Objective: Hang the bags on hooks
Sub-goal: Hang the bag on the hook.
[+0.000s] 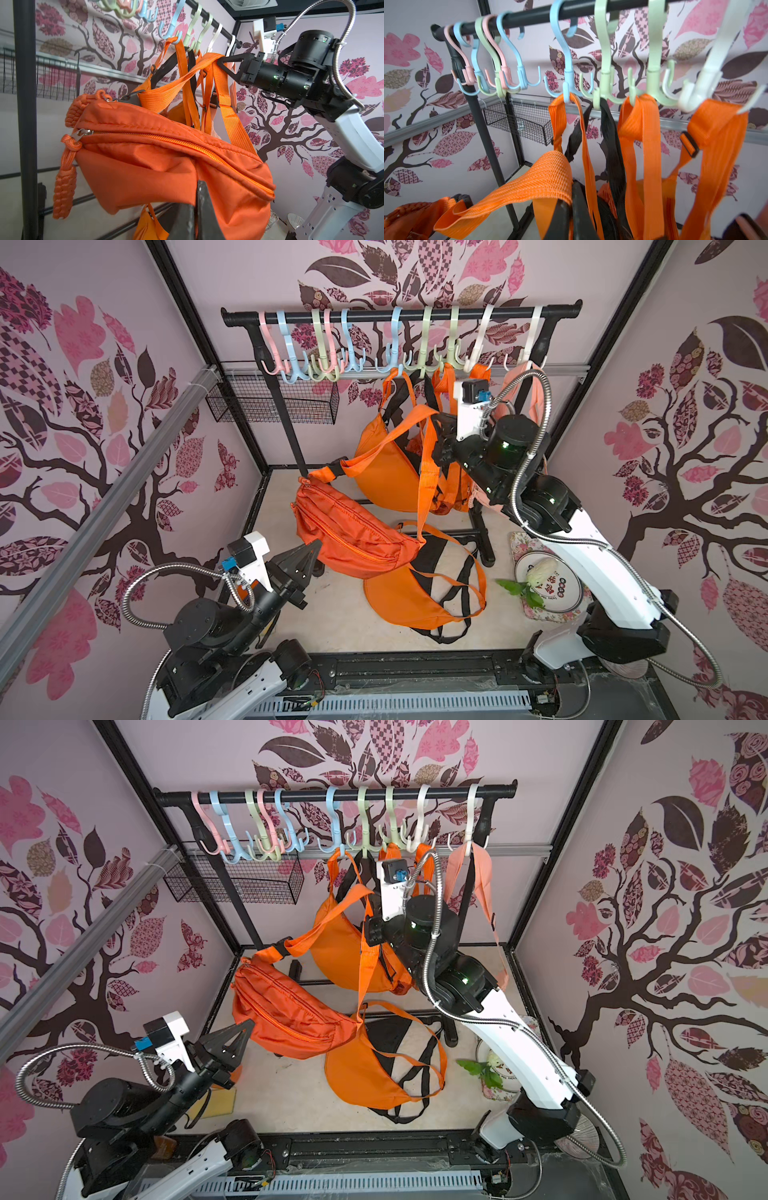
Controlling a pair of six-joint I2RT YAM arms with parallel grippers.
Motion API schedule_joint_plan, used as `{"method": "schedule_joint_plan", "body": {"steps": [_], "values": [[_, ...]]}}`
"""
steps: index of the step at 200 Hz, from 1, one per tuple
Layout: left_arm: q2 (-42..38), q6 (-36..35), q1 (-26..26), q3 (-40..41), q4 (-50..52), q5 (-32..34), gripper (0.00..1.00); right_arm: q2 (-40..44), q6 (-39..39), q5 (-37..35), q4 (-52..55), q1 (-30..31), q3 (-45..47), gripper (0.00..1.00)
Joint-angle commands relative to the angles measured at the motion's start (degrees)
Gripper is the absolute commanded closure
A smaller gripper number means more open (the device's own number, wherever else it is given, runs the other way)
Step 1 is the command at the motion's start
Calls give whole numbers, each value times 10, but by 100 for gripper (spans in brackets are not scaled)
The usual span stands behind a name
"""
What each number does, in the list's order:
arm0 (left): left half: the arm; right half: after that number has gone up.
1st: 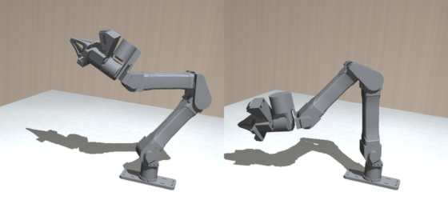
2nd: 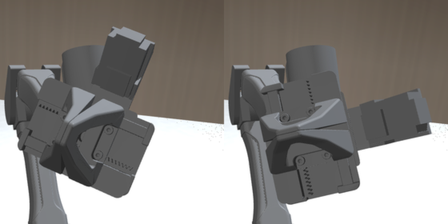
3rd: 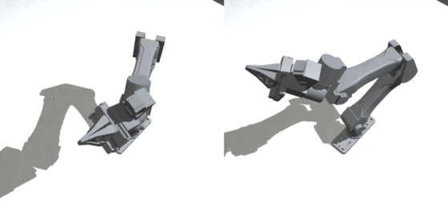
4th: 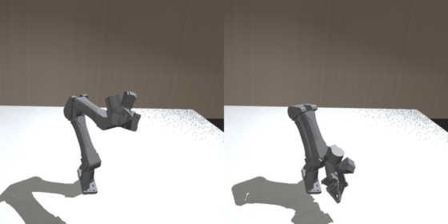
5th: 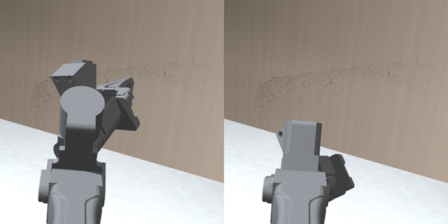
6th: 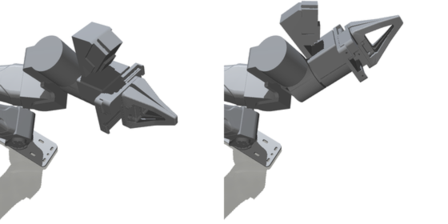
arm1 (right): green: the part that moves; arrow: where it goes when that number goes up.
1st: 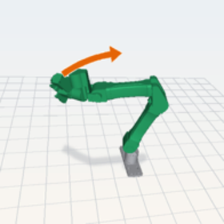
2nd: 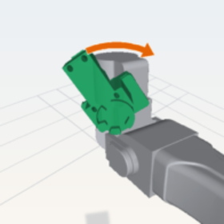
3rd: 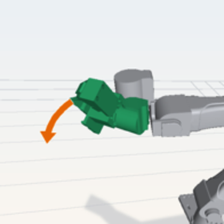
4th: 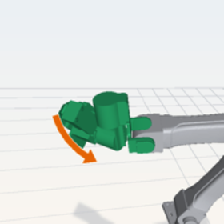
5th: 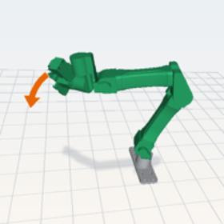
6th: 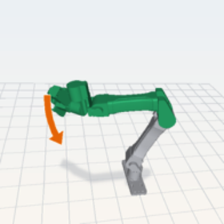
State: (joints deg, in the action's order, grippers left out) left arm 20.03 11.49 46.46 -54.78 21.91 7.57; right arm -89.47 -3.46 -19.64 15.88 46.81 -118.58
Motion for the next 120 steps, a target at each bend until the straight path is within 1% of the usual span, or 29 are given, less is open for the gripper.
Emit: {"method": "schedule_joint_plan", "body": {"steps": [1,33,45,57,86,120], "values": [[30,-87,-3,-40,-36,-13,100,-71,-50,32,-64,2,-106,100],[75,-136,-3,-62,-63,-9,100,-219,-71,62,-58,1,-321,100],[87,-150,-3,-64,-75,-8,100,-261,-82,57,-77,2,-373,100],[98,-165,-3,-69,-83,-4,100,-280,-92,54,-111,2,-382,100],[122,-190,-3,-84,-96,-1,100,-293,-102,74,-193,1,-344,100],[143,-208,-3,-95,-97,-1,100,-340,-99,80,-237,1,-383,100]]}}
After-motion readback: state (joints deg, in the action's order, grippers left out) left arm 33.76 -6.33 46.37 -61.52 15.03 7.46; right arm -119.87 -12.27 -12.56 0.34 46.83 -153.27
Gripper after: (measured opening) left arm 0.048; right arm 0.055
